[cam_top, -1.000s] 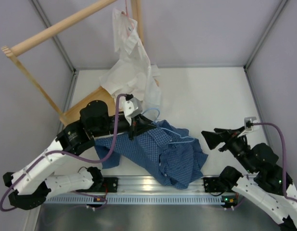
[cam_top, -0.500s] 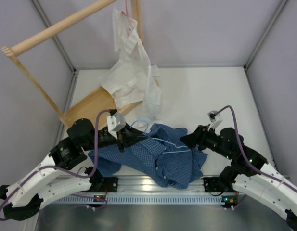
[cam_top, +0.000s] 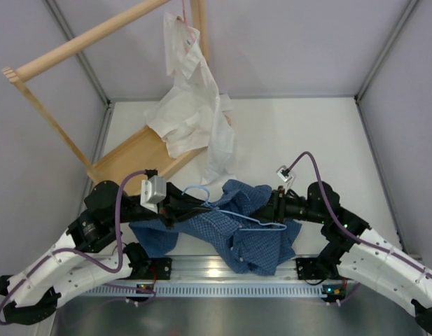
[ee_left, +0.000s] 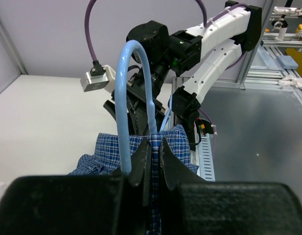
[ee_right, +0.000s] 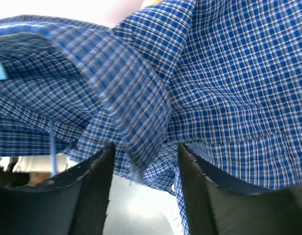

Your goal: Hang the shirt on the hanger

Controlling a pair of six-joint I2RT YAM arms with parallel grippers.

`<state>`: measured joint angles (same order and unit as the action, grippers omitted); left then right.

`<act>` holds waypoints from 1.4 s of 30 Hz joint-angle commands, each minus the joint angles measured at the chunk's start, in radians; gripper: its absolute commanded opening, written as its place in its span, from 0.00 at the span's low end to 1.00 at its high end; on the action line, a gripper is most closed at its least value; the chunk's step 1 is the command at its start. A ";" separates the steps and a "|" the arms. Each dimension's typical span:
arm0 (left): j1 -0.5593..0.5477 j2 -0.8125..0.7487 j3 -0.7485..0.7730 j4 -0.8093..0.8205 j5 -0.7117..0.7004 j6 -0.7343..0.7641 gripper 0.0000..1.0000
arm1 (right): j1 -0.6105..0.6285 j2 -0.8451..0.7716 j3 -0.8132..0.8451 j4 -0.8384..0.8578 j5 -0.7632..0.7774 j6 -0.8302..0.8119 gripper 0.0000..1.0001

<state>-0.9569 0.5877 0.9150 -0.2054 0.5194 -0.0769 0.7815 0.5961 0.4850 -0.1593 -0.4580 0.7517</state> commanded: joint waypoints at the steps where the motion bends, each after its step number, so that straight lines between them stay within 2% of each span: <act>1: 0.000 -0.023 -0.005 0.116 0.035 0.009 0.00 | -0.025 0.034 -0.019 0.119 -0.108 -0.006 0.50; 3: 0.001 -0.026 -0.005 0.120 0.027 0.008 0.00 | -0.025 0.037 -0.035 0.183 -0.131 0.017 0.38; 5: 0.000 -0.026 -0.007 0.121 0.018 0.009 0.00 | -0.025 0.037 -0.051 0.211 -0.145 0.032 0.32; 11: 0.000 -0.016 -0.007 0.121 -0.038 0.020 0.00 | -0.025 0.011 -0.065 0.210 -0.160 0.049 0.38; 16: 0.000 -0.012 -0.008 0.121 -0.061 0.031 0.00 | -0.025 -0.012 -0.103 0.219 -0.185 0.080 0.40; 19: 0.000 -0.006 -0.008 0.121 -0.068 0.034 0.00 | -0.025 -0.024 -0.123 0.236 -0.197 0.109 0.38; 24: 0.000 0.003 -0.008 0.132 -0.052 0.031 0.00 | -0.025 -0.022 -0.137 0.277 -0.140 0.146 0.30; 29: 0.000 0.006 -0.015 0.146 -0.027 0.023 0.00 | -0.027 0.005 -0.134 0.294 -0.056 0.166 0.33; 31: 0.000 0.004 -0.018 0.146 -0.038 0.023 0.00 | -0.025 0.022 -0.138 0.342 -0.056 0.186 0.28; 32: 0.000 0.001 -0.018 0.146 -0.042 0.025 0.00 | -0.025 0.025 -0.140 0.351 -0.047 0.193 0.20; 34: 0.000 -0.003 -0.019 0.147 -0.055 0.025 0.00 | -0.027 0.022 -0.137 0.346 -0.035 0.192 0.12; 35: 0.000 -0.005 -0.019 0.147 -0.074 0.025 0.00 | -0.027 0.015 -0.137 0.336 -0.013 0.183 0.04; 36: 0.000 -0.008 -0.018 0.135 -0.085 0.028 0.00 | -0.027 -0.001 -0.128 0.301 -0.002 0.172 0.00; 42: 0.000 -0.026 0.004 0.071 -0.237 0.028 0.00 | -0.086 -0.038 -0.034 0.081 0.099 0.037 0.00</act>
<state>-0.9569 0.5823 0.8955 -0.1627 0.3904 -0.0536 0.7422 0.5720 0.3588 0.0189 -0.4381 0.8749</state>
